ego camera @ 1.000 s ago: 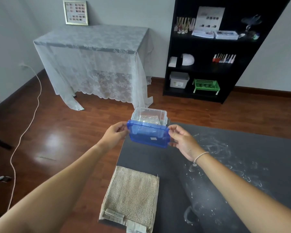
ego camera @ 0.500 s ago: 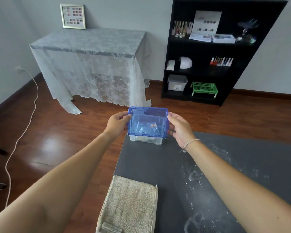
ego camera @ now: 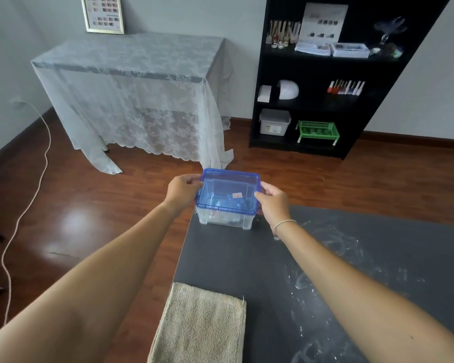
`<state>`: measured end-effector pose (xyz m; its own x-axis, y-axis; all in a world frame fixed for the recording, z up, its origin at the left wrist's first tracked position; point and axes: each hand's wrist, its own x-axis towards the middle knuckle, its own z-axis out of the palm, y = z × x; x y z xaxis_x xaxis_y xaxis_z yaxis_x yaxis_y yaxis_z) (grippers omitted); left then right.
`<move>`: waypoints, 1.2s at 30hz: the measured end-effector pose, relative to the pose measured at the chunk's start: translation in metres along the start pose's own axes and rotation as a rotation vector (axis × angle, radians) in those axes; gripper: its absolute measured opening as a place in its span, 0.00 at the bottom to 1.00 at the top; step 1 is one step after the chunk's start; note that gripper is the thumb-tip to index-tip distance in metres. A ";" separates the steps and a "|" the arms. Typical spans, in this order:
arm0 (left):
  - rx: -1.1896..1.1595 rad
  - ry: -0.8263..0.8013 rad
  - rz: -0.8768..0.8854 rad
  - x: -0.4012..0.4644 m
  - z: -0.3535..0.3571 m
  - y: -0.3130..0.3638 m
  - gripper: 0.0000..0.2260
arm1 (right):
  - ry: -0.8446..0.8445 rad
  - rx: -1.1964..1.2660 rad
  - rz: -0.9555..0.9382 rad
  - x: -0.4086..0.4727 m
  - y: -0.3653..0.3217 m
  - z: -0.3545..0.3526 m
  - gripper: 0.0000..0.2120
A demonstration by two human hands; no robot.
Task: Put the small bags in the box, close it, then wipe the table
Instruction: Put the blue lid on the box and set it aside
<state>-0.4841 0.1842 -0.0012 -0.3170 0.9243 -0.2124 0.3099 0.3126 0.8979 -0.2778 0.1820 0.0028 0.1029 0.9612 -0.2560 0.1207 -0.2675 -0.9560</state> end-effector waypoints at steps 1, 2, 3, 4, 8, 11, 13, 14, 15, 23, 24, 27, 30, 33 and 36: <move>0.004 -0.002 -0.003 0.001 0.000 -0.002 0.10 | 0.007 -0.021 0.005 0.001 0.002 0.001 0.19; 0.009 -0.001 -0.009 0.002 0.000 -0.003 0.10 | 0.011 -0.045 0.013 0.003 0.003 0.002 0.19; 0.014 0.002 -0.015 0.003 0.001 -0.005 0.10 | 0.013 -0.070 0.020 0.004 0.005 0.002 0.19; 0.019 0.003 -0.019 0.004 0.001 -0.007 0.11 | 0.014 -0.089 0.026 0.004 0.006 0.002 0.19; 0.013 -0.005 -0.034 0.004 0.002 -0.013 0.11 | 0.019 -0.121 0.034 0.005 0.012 0.002 0.18; 0.003 -0.003 -0.041 0.003 0.002 -0.016 0.12 | 0.012 -0.138 0.023 0.003 0.015 0.001 0.17; 0.000 -0.001 -0.033 0.003 0.003 -0.017 0.12 | 0.008 -0.148 0.017 0.003 0.016 0.001 0.18; -0.004 0.001 -0.032 0.002 0.003 -0.017 0.12 | 0.000 -0.151 0.015 0.002 0.017 0.000 0.18; -0.010 0.004 -0.034 0.002 0.003 -0.017 0.12 | -0.014 -0.155 0.013 0.001 0.017 0.000 0.19; -0.012 0.013 -0.038 -0.008 0.003 -0.024 0.12 | -0.067 -0.209 -0.009 -0.007 0.030 -0.002 0.24; -0.016 0.011 -0.031 -0.010 0.003 -0.025 0.11 | -0.068 -0.215 -0.014 -0.007 0.030 -0.002 0.24; -0.038 0.013 -0.027 -0.016 0.004 -0.025 0.10 | -0.072 -0.223 -0.019 -0.008 0.031 -0.003 0.24; -0.036 0.014 -0.051 -0.022 0.004 -0.028 0.10 | -0.067 -0.228 -0.024 -0.008 0.032 -0.007 0.23; -0.061 -0.007 -0.111 -0.032 0.005 -0.036 0.12 | -0.054 -0.239 -0.030 -0.007 0.032 -0.012 0.22; -0.091 -0.014 -0.208 -0.039 0.008 -0.046 0.24 | -0.031 -0.243 -0.033 -0.006 0.036 -0.016 0.22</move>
<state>-0.4790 0.1355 -0.0371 -0.3531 0.8452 -0.4011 0.1564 0.4761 0.8654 -0.2579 0.1656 -0.0275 0.0652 0.9704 -0.2326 0.3574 -0.2403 -0.9025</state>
